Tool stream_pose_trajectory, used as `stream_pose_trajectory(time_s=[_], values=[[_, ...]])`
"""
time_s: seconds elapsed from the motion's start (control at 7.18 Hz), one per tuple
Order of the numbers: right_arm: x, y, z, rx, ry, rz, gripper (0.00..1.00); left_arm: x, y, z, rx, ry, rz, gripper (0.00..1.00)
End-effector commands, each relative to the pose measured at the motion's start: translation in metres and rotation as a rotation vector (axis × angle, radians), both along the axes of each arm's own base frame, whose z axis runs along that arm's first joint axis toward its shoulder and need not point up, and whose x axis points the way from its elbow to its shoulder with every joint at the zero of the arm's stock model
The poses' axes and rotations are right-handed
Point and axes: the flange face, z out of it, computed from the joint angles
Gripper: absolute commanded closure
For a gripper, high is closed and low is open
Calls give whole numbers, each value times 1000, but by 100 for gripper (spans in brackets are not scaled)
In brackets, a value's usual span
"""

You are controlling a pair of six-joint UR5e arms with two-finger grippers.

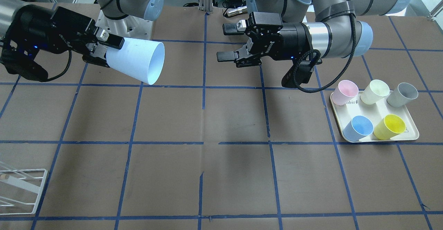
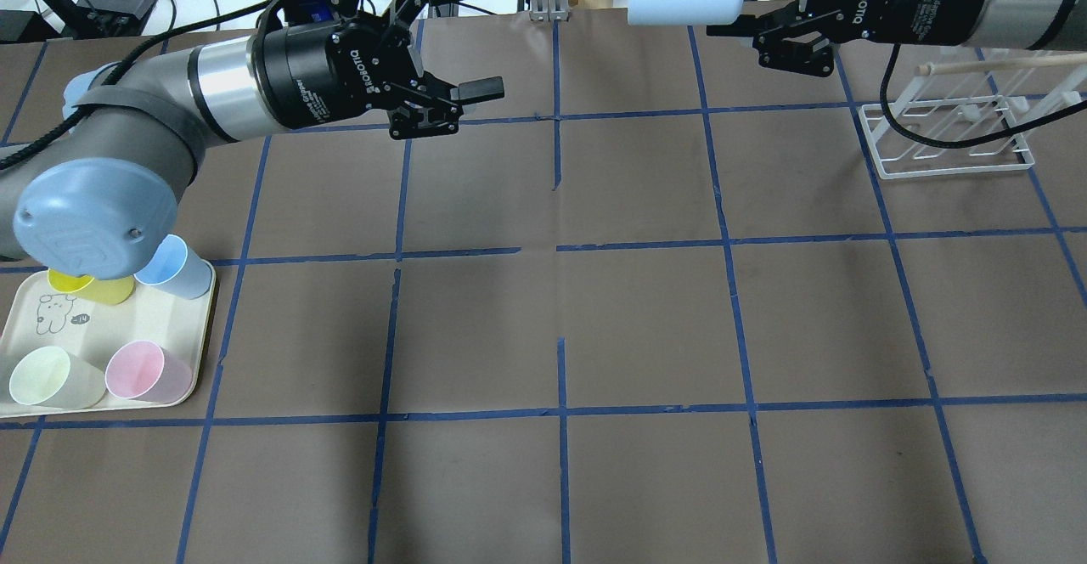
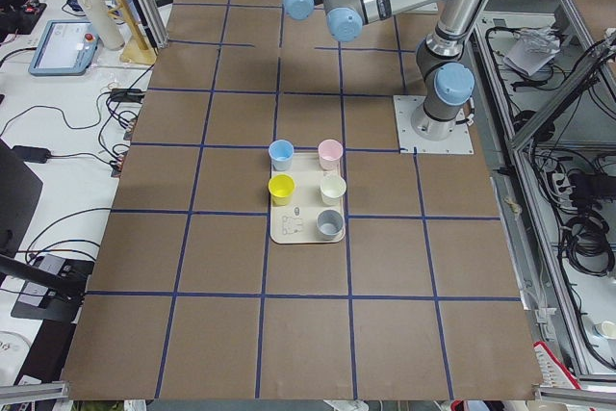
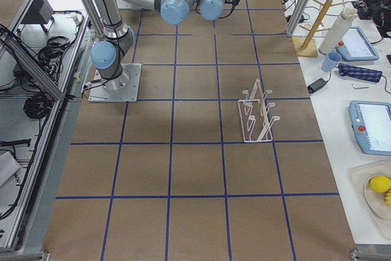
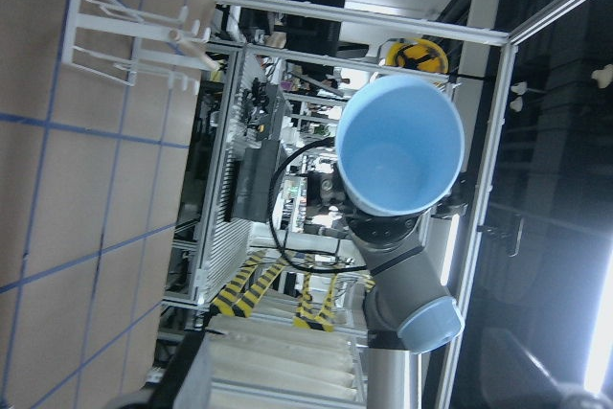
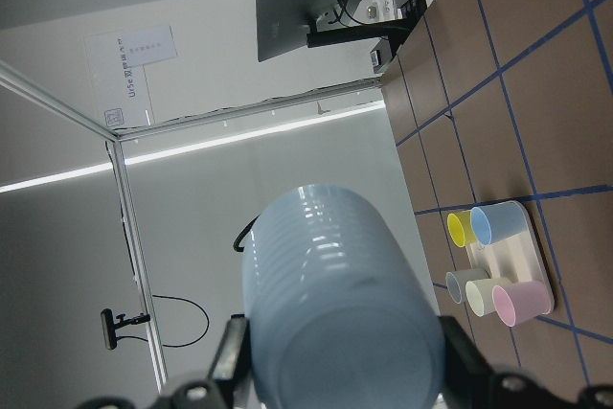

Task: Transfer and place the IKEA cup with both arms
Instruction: 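Carry the cup toward the center while the left gripper reaches toward it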

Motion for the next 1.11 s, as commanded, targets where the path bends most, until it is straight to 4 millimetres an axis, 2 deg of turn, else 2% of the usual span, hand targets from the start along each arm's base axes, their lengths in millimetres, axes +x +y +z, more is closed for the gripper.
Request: stream_pose_trajectory(time_s=[0.0,0.14,0.28,0.42,0.56,0.7,0.84,0.97], values=[[6,4,-17,27,-14,8,100,-15,-35,-25,32,-138,-63,0],[7,4,-18,13,-3,18,100,-24,-50,-36,68,-163,-86,0],[11,3,-27,-11,2,34,100,-48,-47,-53,86,-182,-133,0],[20,2,-31,3,-2,51,100,-55,-49,-53,117,-171,-142,0],[21,1,-33,8,-2,54,100,-52,-52,-57,114,-164,-134,0],[20,-2,-38,20,-6,53,100,-60,-53,-66,116,-119,-145,0],[20,-1,-36,30,-10,51,100,-66,-48,-75,140,-88,-155,5],[21,1,-32,27,-8,52,100,-68,-38,-80,157,-75,-157,16]])
